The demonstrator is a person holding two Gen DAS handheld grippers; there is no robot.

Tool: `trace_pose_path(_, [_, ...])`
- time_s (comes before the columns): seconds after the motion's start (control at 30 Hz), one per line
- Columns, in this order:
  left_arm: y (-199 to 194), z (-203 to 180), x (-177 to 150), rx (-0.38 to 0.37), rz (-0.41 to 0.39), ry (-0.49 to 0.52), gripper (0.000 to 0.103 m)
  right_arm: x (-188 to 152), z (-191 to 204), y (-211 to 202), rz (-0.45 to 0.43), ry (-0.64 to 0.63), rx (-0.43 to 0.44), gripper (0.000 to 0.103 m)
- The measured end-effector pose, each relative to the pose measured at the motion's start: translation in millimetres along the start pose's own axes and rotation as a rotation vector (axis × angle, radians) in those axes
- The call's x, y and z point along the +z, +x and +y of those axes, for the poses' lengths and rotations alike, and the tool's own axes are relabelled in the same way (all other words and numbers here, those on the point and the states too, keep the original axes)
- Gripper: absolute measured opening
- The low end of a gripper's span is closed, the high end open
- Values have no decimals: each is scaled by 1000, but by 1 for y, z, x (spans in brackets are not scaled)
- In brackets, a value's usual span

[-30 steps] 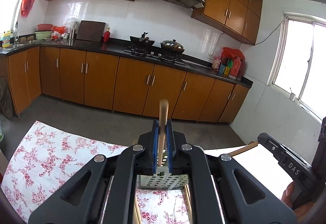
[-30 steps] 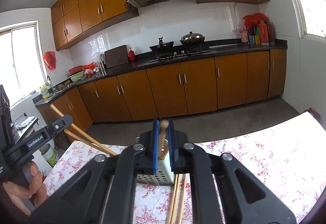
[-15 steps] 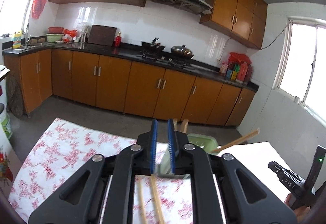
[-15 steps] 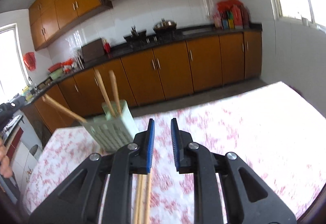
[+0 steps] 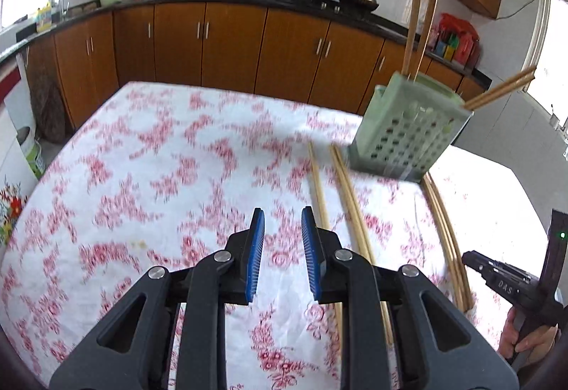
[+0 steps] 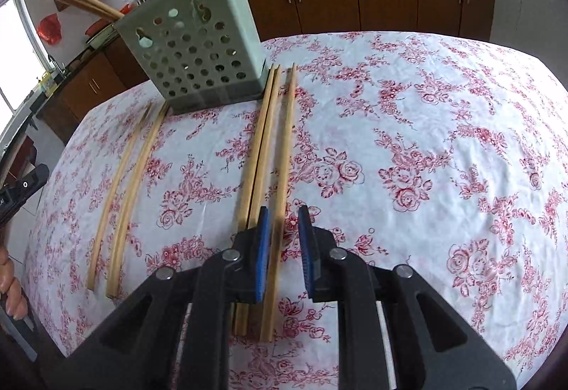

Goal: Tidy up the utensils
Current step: 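Lower the left tool onto a third chopstick and close it while the right tool grasps one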

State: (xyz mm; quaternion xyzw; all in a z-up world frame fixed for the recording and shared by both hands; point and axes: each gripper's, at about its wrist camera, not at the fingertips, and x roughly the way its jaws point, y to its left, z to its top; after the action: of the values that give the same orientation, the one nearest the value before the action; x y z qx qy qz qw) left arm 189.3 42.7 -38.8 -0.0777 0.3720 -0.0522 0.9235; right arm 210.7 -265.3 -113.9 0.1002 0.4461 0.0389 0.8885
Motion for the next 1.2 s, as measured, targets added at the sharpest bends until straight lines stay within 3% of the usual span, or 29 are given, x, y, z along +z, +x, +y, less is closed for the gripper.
trace_pose_path(0.13, [9,-1,-16,-20,36,7,23,-4,6,2,-7,-44,-37,16])
trace_pose_path(0.23, [14,-8,-22,-49,55,24,23,-3,5,4,-15,-59,-72,8])
trace_pose_path(0.47, [26,-33,-31,-81,101,76,23,4,-37,-5,-46,68,-207,8])
trace_pose_path(0.57, [35,-40,-33,-82,126,84,25,4,-52,-9,-48,100,-222,8])
trace_pose_path(0.77, [57,-52,-38,-12,164,117,24,-1,-58,-11,-50,100,-209,8])
trace_pose_path(0.87, [61,-53,-37,42,148,134,8,-2,-53,-12,-50,87,-196,8])
trace_pose_path(1.2, [64,0,-18,130,128,66,8,5,-41,-6,-57,27,-179,8])
